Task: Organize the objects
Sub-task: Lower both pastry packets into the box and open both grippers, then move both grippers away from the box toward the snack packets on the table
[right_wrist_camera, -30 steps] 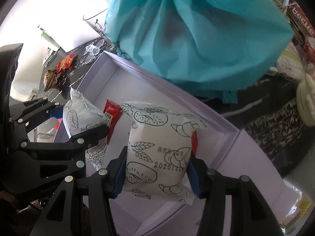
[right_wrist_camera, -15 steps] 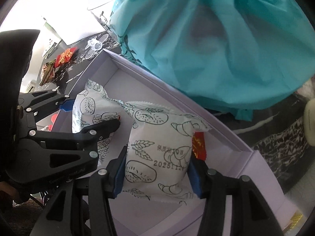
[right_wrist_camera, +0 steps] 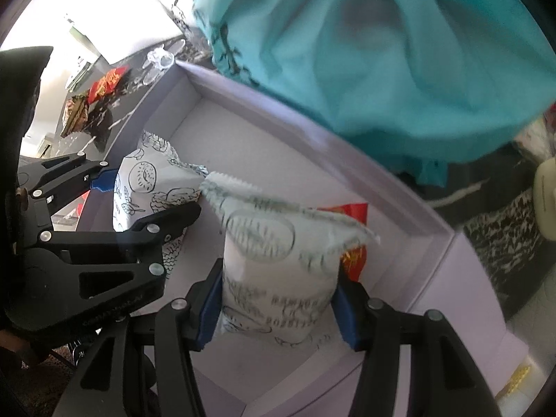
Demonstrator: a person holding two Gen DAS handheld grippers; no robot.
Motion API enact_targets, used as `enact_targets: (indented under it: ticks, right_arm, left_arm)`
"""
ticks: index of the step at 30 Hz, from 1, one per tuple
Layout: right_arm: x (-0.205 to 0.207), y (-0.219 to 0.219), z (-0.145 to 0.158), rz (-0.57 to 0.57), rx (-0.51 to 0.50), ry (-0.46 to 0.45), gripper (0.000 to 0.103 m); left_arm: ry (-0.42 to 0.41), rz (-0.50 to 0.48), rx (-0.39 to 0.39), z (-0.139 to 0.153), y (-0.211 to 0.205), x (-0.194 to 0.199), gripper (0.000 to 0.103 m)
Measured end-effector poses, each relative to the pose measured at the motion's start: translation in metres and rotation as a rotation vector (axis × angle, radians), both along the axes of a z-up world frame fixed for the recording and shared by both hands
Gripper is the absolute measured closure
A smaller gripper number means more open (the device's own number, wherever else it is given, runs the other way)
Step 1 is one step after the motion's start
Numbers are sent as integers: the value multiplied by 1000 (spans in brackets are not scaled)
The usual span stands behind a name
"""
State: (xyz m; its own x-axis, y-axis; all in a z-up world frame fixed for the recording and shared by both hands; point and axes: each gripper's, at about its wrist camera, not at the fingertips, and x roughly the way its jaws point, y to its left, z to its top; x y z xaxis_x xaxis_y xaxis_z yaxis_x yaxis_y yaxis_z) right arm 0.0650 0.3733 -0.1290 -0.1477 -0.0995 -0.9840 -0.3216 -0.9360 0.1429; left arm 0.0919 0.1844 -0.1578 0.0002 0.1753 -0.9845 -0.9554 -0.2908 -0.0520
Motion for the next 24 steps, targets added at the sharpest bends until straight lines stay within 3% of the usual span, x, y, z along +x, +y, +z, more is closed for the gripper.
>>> enact_targets:
  ticks: [9, 24]
  right_arm:
    - [13, -9, 13, -21, 31, 32, 46]
    - [30, -28, 41, -48, 64, 74, 46]
  left_arm:
    - [14, 16, 5, 6, -16, 6, 50]
    - [52, 78, 74, 47, -49, -2, 47]
